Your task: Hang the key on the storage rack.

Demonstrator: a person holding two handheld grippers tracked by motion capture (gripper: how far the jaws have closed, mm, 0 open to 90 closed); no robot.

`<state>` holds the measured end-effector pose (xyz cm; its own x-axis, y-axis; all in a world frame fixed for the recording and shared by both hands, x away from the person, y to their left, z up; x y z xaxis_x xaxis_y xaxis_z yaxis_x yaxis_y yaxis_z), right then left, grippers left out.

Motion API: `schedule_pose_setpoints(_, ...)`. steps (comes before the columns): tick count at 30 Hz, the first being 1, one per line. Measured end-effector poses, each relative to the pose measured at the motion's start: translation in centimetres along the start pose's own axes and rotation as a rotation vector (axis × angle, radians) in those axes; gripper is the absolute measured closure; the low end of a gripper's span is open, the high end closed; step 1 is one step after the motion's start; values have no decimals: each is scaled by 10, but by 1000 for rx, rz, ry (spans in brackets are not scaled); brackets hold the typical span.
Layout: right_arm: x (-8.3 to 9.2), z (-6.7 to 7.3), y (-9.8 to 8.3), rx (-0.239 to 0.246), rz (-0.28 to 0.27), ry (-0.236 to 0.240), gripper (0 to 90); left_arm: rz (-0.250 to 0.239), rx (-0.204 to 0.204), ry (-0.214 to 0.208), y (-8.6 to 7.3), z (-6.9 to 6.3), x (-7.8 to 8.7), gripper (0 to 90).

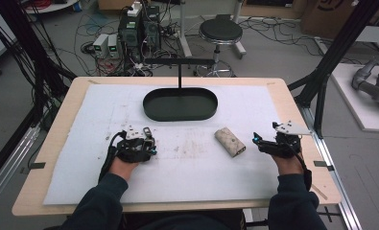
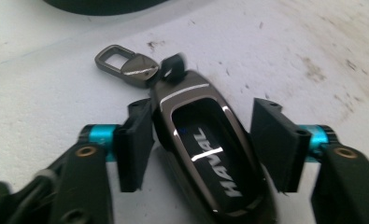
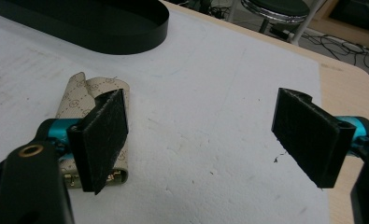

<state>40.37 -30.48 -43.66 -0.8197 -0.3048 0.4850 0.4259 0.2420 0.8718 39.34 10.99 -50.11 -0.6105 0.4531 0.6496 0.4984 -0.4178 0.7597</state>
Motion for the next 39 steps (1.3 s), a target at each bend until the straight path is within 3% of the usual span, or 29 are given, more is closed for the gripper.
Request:
schedule_pose_setpoints(2, 0, -1, 0, 2, -2, -1, 189, 14, -9, -23, -3, 4, 4, 459)
schedule_pose_setpoints(6, 1, -1, 0, 0, -4, -3, 189, 22, 4, -26, -5, 10, 7, 472)
schedule_pose_setpoints(8, 1, -1, 0, -1, -3, -3, 189, 1, 5, 16, -3, 16, 10, 444)
schedule_pose_setpoints(10, 0, -1, 0, 0, 1, 0, 190, -43, 16, 36, 2, 19, 11, 333)
schedule_pose_setpoints(12, -1, 0, -1, -1, 5, 0, 190, -53, -2, 45, 5, 17, 7, 299)
schedule_pose_setpoints(18, -1, 1, -1, -2, 9, 3, 190, -29, -35, 58, 6, 11, -4, 296)
schedule_pose_setpoints(22, -1, 1, -2, 2, 10, 4, 190, 14, -42, 59, 0, 10, -9, 453)
schedule_pose_setpoints(25, -1, 0, -2, -2, 10, 3, 190, 14, -35, 42, 0, 10, -8, 479)
schedule_pose_setpoints(31, -2, 1, -3, 1, 14, 10, 189, 33, -25, 46, 1, 10, -8, 485)
schedule_pose_setpoints(36, -1, 0, -2, -5, 11, 7, 190, 0, -8, 48, 6, 12, -1, 486)
schedule_pose_setpoints(37, -1, -1, -2, -5, 10, 8, 190, -35, -8, 42, 15, 12, 5, 486)
schedule_pose_setpoints(39, -2, 0, -3, -9, 11, 7, 190, -60, -10, 36, 22, 12, 11, 486)
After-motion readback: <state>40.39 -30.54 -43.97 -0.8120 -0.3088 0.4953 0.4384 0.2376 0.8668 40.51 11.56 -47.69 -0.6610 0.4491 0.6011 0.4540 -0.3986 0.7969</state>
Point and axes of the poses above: each handheld gripper's, and its own axes: x roughly backward along the jaws, y roughly out of its top, z roughly to its left, the point moved 9 cm from there along -x, roughly forward along the jaws, and after that the axes turned 5 degrees about -x, right-handed, at the moved point
